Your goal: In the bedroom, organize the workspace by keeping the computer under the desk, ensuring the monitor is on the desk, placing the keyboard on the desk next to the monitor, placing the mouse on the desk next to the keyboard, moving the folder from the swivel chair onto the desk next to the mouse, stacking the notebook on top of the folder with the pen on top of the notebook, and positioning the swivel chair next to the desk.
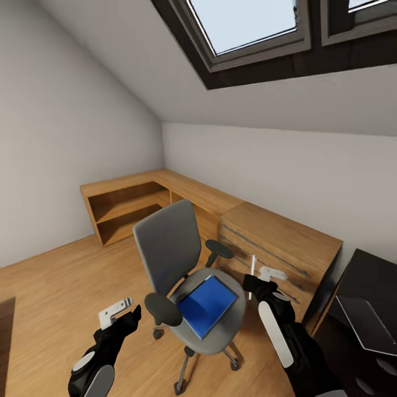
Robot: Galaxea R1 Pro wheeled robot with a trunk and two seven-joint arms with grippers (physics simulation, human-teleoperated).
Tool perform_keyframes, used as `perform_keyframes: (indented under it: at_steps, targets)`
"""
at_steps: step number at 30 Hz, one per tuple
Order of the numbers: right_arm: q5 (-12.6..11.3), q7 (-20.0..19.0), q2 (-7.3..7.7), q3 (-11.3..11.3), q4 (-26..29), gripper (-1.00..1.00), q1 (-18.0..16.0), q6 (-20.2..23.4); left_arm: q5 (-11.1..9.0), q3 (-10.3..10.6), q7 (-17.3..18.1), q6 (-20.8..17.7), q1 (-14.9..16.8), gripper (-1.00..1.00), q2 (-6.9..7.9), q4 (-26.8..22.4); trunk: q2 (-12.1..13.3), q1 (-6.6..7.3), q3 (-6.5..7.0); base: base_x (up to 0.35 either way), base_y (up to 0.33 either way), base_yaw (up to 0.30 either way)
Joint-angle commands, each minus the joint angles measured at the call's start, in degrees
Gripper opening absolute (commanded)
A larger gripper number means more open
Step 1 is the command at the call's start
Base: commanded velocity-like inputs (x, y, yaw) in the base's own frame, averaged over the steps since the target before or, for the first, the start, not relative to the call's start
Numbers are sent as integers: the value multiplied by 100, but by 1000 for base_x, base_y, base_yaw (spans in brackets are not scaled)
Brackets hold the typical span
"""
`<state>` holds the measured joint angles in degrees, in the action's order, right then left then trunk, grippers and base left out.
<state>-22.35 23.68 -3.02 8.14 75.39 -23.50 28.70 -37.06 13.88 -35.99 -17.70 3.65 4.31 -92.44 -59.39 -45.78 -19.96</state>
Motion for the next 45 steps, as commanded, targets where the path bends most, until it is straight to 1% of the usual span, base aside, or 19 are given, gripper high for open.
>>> perform_keyframes:
  at_steps: [1, 2, 4, 5, 6, 7, 8, 10, 15, 19, 22, 24, 25, 27, 29, 32, 38, 45]
  targets:
    - [-72, 47, 19, -28, 15, -100, -6, 8, -31, 103, -47, -17, 4, 100, 7, -7, 37, 22, 15, 0, 0, -242]
    - [-73, 48, 32, -60, 20, -100, -6, 9, -30, 146, -48, -18, 4, 100, 7, -6, 77, 44, 37, 0, 0, -243]
    - [-83, 42, 81, -435, 39, -100, -6, 16, -30, 414, -49, -22, 4, 100, 8, -3, 157, 88, 81, 0, 0, -247]
    - [-84, 41, 84, -552, 42, -100, -6, 18, -28, 488, -49, -22, 4, 100, 9, -2, 197, 110, 102, 0, 0, -251]
    - [-84, 41, 86, -613, 43, -100, -6, 19, -25, 527, -49, -22, 4, 100, 10, -2, 237, 132, 123, 0, 0, -252]
    - [-84, 39, 87, -732, 44, -100, -6, 20, -20, 607, -49, -23, 4, 100, 13, -2, 237, 132, 126, 0, 0, -253]
    - [-85, 37, 89, -890, 45, -100, -6, 21, -14, 763, -49, -23, 4, 100, 16, -2, 237, 132, 130, 0, 0, -254]
    - [-85, 35, 90, -980, 46, -100, -6, 22, -13, 899, -49, -23, 4, 100, 20, -2, 237, 132, 136, 0, 0, -254]
    - [-85, 36, 86, -1174, 42, -100, -6, 22, -19, 993, -42, -24, 4, 100, 21, 5, 237, 132, 151, 0, 0, -255]
    - [-85, 33, 85, -1225, 42, -100, -6, 22, -21, 1013, -36, -27, 4, 100, 19, 94, 237, 132, 163, 0, -1, -256]
    - [-85, 33, 83, -1238, 40, -100, -6, 22, 0, 1084, -37, -25, 4, 100, 18, 146, 237, 132, 172, 0, -105, -256]
    - [-85, 32, 83, -1245, 38, -100, -6, 21, 88, 1139, -39, -22, 4, 100, 18, 168, 237, 132, 178, 0, -244, -256]
    - [-85, 32, 82, -1247, 38, -100, -6, 19, 121, 1147, -37, -22, 4, 100, 18, 173, 237, 132, 180, 0, -283, -256]
    - [-85, 32, 86, -1251, 39, -100, -6, 18, 249, 1166, -34, -17, 4, 100, 18, 184, 237, 132, 186, 0, -313, -256]
    - [-85, 32, 90, -1253, 39, -100, -6, 21, 322, 1175, -32, -15, 4, 100, 17, 190, 237, 132, 191, 0, -332, -257]
    - [-85, 33, 90, -1261, 38, -100, -6, 16, 342, 1178, -31, -14, 4, 100, 17, 191, 237, 132, 198, 28, -328, -257]
    - [-81, 32, 91, -1358, 37, -100, -6, 19, 354, 1179, -31, -7, 4, 100, 17, 191, 237, 132, 207, 90, -290, -257]
    - [-66, 30, 91, -1414, 16, -100, -6, -4, 362, 1179, -39, 0, 4, 100, 17, 192, 237, 132, 209, 37, -76, -255]
